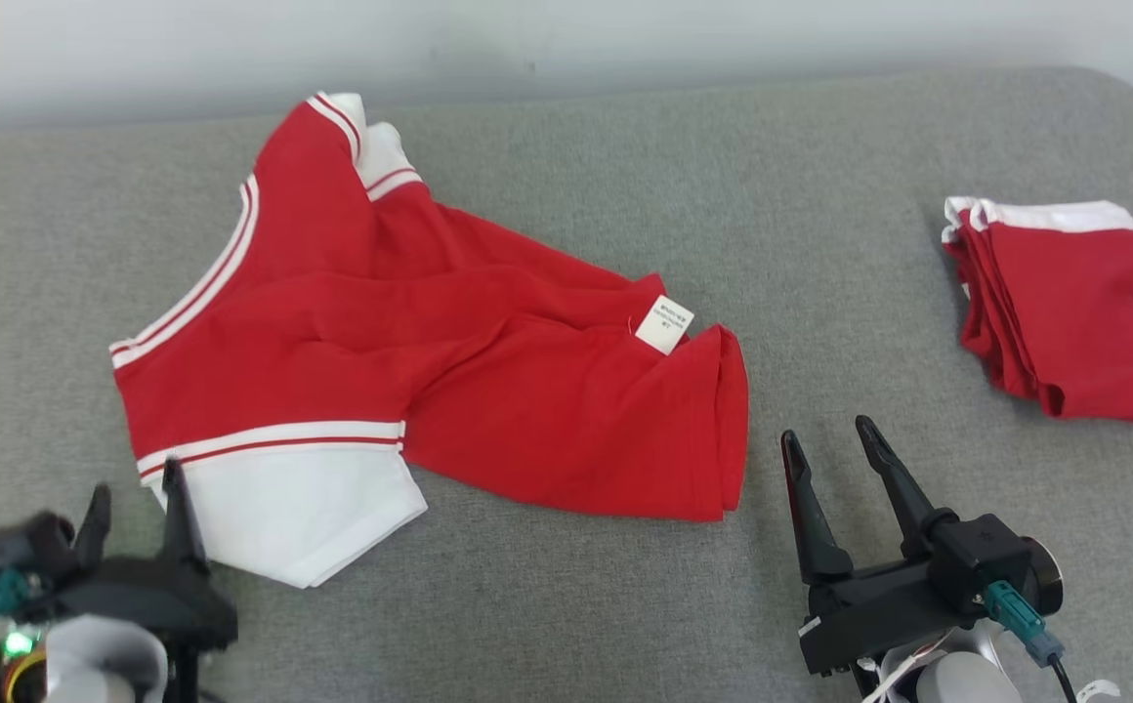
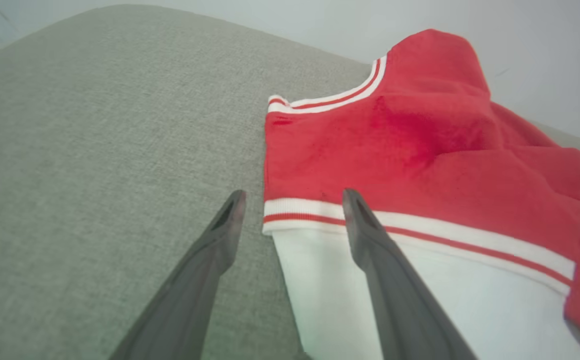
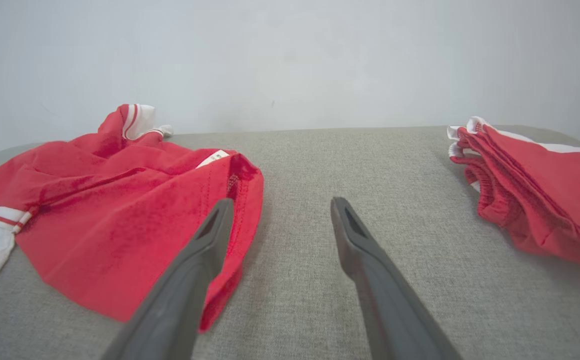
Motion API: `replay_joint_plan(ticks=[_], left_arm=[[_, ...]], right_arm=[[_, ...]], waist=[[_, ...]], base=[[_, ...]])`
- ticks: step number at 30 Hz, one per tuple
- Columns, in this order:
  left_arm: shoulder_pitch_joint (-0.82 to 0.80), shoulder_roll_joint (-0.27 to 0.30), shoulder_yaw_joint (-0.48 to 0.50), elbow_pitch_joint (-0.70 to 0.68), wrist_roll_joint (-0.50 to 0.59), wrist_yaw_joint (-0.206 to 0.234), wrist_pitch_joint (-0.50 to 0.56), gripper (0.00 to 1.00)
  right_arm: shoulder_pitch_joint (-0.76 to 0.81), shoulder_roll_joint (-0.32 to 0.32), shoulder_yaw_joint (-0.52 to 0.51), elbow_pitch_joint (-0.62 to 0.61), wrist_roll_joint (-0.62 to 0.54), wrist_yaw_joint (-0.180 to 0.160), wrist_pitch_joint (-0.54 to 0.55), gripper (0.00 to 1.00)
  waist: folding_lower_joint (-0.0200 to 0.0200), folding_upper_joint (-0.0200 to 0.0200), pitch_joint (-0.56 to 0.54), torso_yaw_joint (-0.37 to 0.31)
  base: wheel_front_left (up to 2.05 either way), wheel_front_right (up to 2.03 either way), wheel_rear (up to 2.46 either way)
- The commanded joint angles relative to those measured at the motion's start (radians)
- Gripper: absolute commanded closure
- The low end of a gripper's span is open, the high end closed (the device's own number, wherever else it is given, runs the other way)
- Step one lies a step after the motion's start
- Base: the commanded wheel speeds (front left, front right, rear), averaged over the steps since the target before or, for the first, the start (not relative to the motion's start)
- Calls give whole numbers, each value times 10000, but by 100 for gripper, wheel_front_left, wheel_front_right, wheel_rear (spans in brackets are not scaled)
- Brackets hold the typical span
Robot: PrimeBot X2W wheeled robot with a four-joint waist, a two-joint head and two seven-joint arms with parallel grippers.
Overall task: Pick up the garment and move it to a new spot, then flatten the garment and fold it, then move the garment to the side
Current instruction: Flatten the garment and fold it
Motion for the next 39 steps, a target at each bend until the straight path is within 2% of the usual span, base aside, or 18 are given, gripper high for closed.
replay_joint_plan(ticks=[1, 5, 11, 16, 23, 29, 31, 39], left_arm=[[415, 43, 48, -207, 34, 125, 85, 0], [1143, 18, 28, -708, 57, 457, 405, 0], [1578, -246, -173, -988, -647, -237, 871, 0], [1458, -390, -567, -594, -708, -364, 1471, 0], [1444, -685, -797, -388, -1301, -960, 1989, 0], [1480, -571, -675, 1, -1176, -530, 1897, 0], [1323, -527, -548, 24, -1239, -573, 1679, 0], [687, -947, -935, 153, -1839, -1756, 1333, 0]], right_arm=[[130, -3, 42, 14, 36, -22, -5, 0], [157, -6, 97, 95, 90, -24, -7, 0], [204, -3, 36, 136, 55, -24, -5, 0], [259, -3, 89, 175, 22, -24, -7, 0], [362, -3, 158, 209, 65, -24, -7, 0], [384, -3, 195, 204, 43, -24, 7, 0], [407, -3, 198, 174, 29, -24, 27, 0], [439, -3, 247, 142, 11, -24, 70, 0]], waist=[[2, 1, -397, 206], [2, 1, -626, 157], [2, 1, -857, 120], [2, 1, -1013, 78], [2, 1, -1195, 11], [2, 1, -1318, -19], [2, 1, -1334, -6], [2, 1, -1372, 28]], base=[[0, 0, 0], [0, 0, 0], [0, 0, 0], [0, 0, 0], [0, 0, 0], [0, 0, 0], [0, 0, 0], [0, 0, 0]])
